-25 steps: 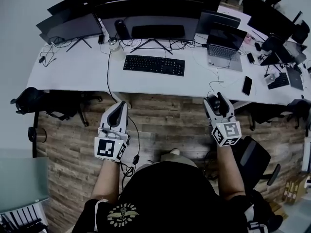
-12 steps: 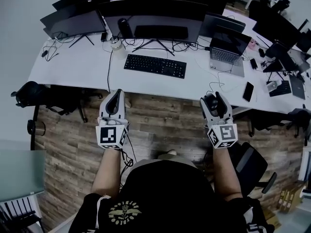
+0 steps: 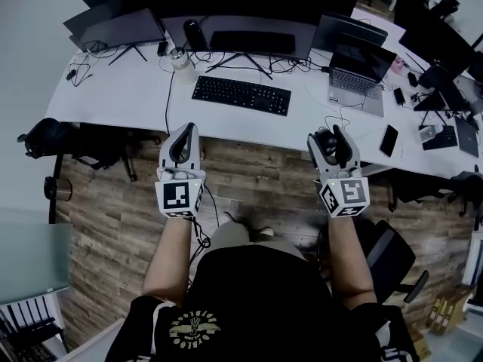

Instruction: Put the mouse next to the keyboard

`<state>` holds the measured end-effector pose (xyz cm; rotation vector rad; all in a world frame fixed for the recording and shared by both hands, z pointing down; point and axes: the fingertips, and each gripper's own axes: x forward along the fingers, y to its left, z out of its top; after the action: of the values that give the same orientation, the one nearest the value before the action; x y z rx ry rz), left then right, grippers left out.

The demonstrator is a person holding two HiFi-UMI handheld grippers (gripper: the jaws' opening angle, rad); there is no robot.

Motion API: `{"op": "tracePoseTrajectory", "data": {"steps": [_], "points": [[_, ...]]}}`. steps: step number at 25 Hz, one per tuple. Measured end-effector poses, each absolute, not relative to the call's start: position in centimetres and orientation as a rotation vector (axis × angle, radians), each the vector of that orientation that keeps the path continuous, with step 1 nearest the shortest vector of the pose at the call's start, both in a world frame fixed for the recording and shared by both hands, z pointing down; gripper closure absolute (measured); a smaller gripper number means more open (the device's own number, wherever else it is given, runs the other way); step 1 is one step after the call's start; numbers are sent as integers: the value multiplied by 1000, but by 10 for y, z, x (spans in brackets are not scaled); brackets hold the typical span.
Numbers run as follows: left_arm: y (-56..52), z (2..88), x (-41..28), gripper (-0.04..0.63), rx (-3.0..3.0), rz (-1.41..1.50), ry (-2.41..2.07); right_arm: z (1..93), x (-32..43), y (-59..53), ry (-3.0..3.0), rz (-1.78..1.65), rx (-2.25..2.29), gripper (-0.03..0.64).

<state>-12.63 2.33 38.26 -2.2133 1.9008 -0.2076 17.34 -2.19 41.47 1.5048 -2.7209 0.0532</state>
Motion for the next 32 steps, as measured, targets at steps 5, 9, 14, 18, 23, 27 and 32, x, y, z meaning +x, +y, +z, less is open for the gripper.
{"op": "tracePoseTrajectory", "data": {"steps": [5,9,14,18,23,27,32], "points": [[12,381,-127,594,-2219,-206,1894,416,168,-35,-2726,63,1509,333],[-2,384,-128,594,-2240,-206,1879,418,169,-47,-2712,67,1534,333],[-29,391,-132,594,-2268,-214,1859,423,171,-67,-2685,82,1569,333],[-54,395,-135,594,-2292,-212,1847,428,171,-86,-2658,90,1582,333],[-88,404,-141,594,-2327,-212,1843,436,167,-114,-2628,112,1598,333],[-112,413,-145,594,-2366,-218,1832,443,161,-134,-2599,134,1603,333],[-140,422,-160,594,-2398,-222,1827,446,148,-161,-2572,137,1620,333]]}}
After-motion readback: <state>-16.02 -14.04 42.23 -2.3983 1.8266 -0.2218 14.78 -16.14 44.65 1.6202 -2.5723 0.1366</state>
